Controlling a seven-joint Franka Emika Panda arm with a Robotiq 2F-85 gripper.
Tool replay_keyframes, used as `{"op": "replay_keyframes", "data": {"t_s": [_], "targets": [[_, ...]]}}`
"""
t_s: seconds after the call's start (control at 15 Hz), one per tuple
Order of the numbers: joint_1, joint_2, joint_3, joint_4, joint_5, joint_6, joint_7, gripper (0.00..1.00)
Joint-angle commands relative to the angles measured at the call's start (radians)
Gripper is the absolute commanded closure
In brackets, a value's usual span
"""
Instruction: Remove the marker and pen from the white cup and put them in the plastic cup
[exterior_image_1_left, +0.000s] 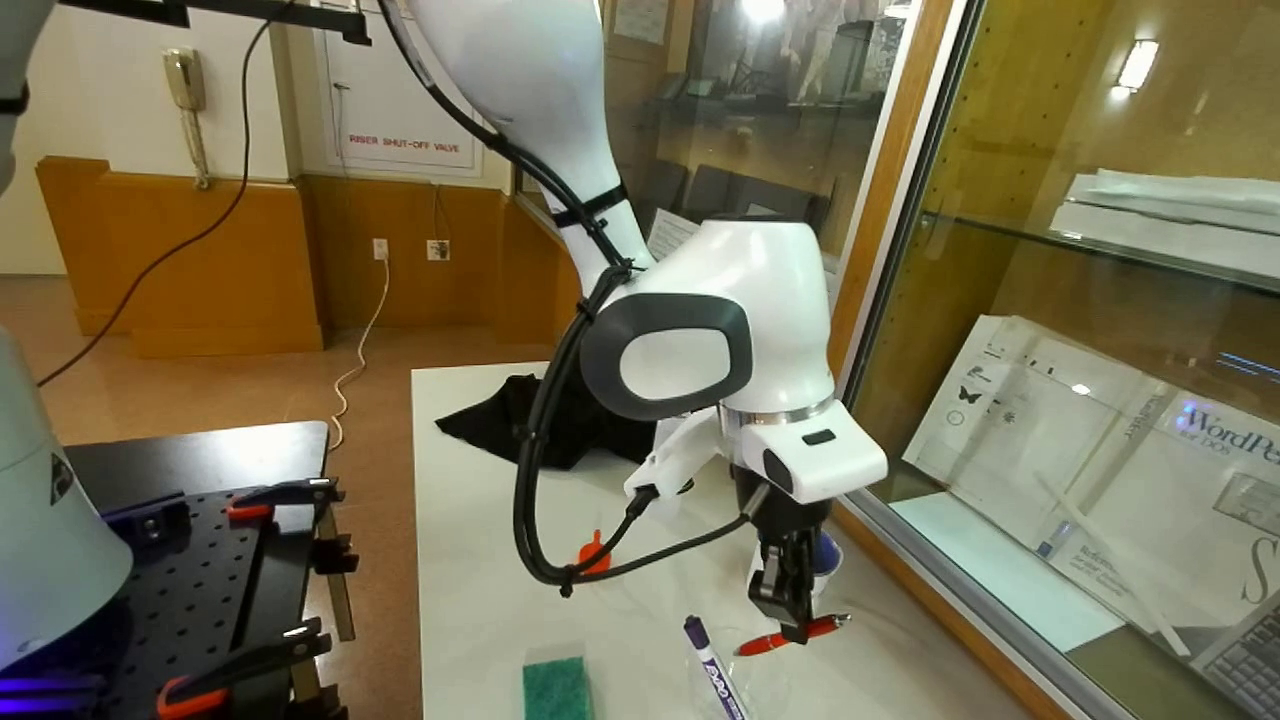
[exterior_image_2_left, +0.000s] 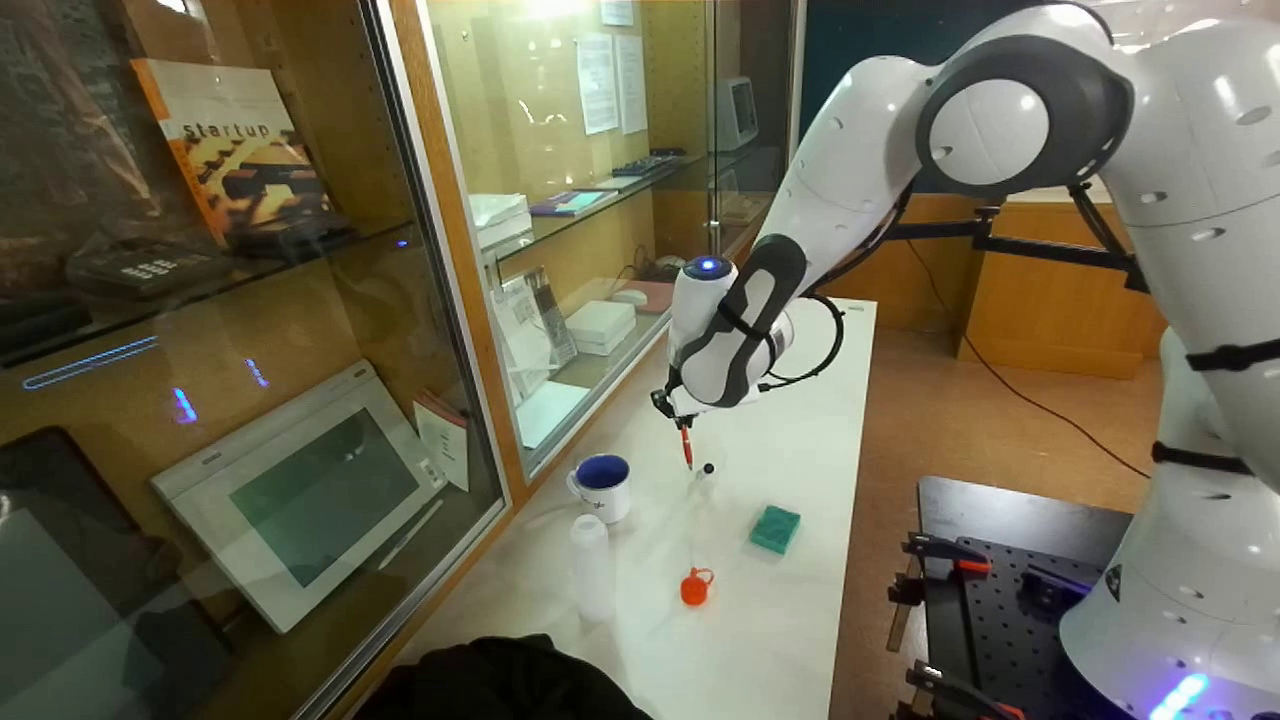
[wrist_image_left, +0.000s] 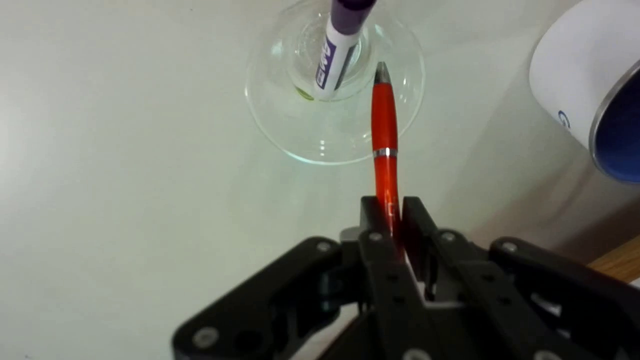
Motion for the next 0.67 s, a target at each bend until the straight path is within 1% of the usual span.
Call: {"op": "replay_keyframes", "data": {"t_s": [0.0, 0.2, 0.6], "targets": [[0.013, 0.046, -0.004, 0.034, 0.027, -0.005, -0.009, 0.96], [0.026, 0.081, -0.013, 0.054, 0.026, -0.018, -0.004, 0.96], [0.038, 0.131, -0.011, 0.085, 0.029, -0.027, -0.010, 0.96]]}}
